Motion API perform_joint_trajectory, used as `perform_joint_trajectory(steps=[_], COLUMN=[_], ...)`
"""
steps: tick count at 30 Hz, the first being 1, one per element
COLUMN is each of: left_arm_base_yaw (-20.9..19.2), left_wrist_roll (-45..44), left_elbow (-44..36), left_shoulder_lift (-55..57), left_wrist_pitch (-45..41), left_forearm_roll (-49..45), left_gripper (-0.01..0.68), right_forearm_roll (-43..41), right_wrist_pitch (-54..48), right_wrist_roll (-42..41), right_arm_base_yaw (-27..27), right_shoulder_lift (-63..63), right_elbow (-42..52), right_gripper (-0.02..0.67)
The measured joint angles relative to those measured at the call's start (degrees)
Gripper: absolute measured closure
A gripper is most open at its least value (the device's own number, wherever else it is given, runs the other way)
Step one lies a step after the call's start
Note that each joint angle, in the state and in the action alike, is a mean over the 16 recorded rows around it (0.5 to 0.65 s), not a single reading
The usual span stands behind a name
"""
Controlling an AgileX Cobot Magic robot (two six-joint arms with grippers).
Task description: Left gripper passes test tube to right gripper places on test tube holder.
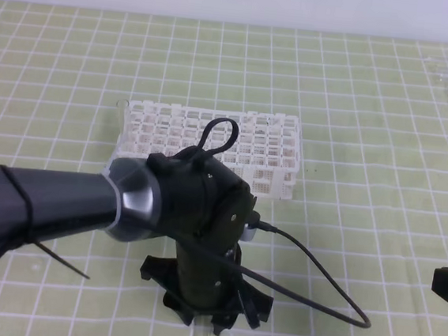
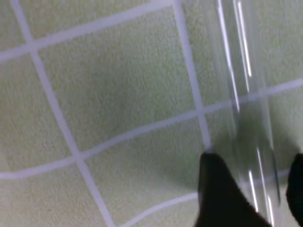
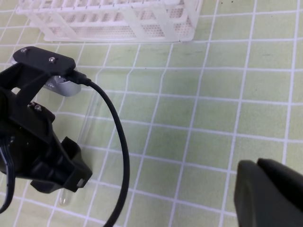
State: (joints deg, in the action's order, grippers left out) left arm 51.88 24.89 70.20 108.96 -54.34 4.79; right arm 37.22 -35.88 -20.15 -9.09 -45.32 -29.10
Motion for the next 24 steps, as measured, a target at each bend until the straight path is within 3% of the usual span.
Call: perform_joint_trajectory(steps=[10,24], left_arm_base_yaw=[-0.01,0.01], left_wrist_roll=[-0.15,-1.57], left_elbow=[-0.03,-0.01], left_shoulder_lift=[-0.07,-1.0], left_wrist_pitch=[-0.26,-1.51], left_forearm_roll=[-0.75,-2.02], left_gripper=[0.511,0.59], right_forearm_roll=[0.3,0.44], right_wrist_pitch=[0.0,0.09], right_wrist_roll=[0.0,-0.06], right_arm_base_yaw=[0.0,0.0], right_shoulder_lift=[0.0,0.0], right_elbow=[0.0,0.0], right_gripper=[0.666,0.666])
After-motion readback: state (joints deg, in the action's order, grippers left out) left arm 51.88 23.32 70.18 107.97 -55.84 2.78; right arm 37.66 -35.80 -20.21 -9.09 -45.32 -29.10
